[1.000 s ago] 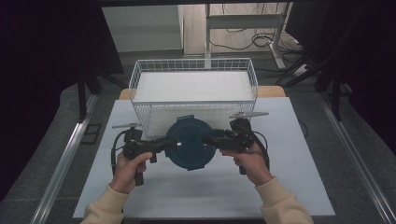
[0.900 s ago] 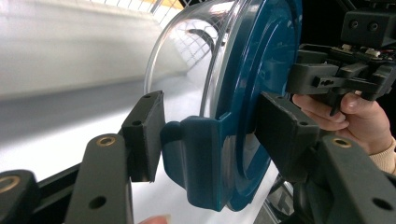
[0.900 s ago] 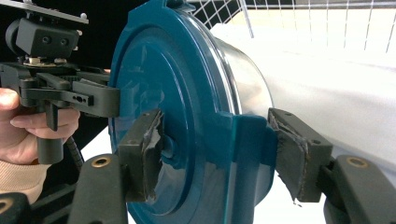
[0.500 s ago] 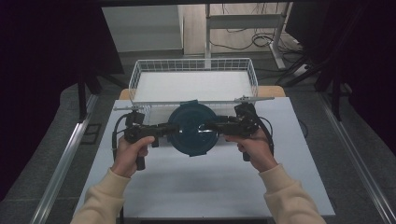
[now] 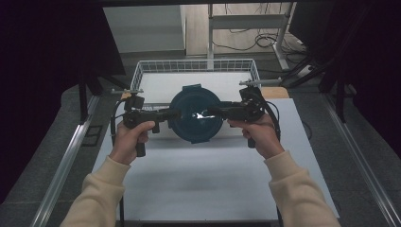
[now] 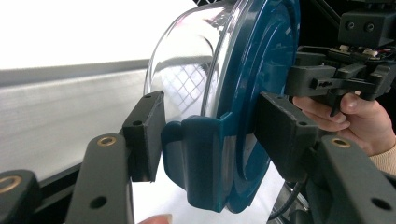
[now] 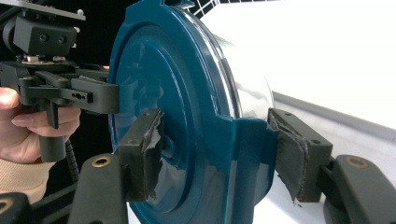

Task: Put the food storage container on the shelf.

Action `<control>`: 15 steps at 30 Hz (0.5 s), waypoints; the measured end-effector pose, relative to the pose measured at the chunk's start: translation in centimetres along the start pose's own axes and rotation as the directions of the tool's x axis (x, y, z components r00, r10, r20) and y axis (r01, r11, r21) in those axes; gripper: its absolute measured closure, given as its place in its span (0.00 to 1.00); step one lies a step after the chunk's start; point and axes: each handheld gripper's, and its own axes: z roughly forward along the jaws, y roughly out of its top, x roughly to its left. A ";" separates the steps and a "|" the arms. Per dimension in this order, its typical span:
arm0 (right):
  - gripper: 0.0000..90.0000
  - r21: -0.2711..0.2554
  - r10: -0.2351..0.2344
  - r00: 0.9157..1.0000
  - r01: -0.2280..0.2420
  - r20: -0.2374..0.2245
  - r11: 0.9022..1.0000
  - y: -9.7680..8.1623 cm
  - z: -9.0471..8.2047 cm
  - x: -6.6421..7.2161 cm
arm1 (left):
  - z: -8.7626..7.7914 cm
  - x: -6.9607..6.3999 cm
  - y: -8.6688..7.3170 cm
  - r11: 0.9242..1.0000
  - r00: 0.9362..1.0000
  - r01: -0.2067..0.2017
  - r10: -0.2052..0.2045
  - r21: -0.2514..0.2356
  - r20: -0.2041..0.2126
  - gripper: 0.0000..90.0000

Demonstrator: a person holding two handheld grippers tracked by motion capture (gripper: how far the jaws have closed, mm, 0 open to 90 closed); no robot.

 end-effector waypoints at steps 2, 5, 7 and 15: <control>0.42 -0.001 -0.003 1.000 0.003 0.000 1.000 0.2 0.0 0.0 | -0.1 0.1 0.4 1.000 1.000 0.000 0.000 -0.003 -0.001 0.48; 0.42 -0.001 -0.008 1.000 0.008 -0.001 1.000 1.0 0.2 -0.1 | -0.1 0.1 1.1 1.000 1.000 -0.004 0.004 -0.006 0.000 0.48; 0.42 -0.002 -0.010 1.000 0.010 0.000 1.000 1.5 0.2 -0.1 | -0.1 0.1 1.7 1.000 1.000 -0.008 0.008 -0.008 -0.001 0.48; 0.42 -0.014 -0.009 1.000 0.009 0.001 1.000 4.3 0.1 -0.6 | -0.1 0.0 4.8 1.000 1.000 -0.027 0.027 -0.008 -0.004 0.48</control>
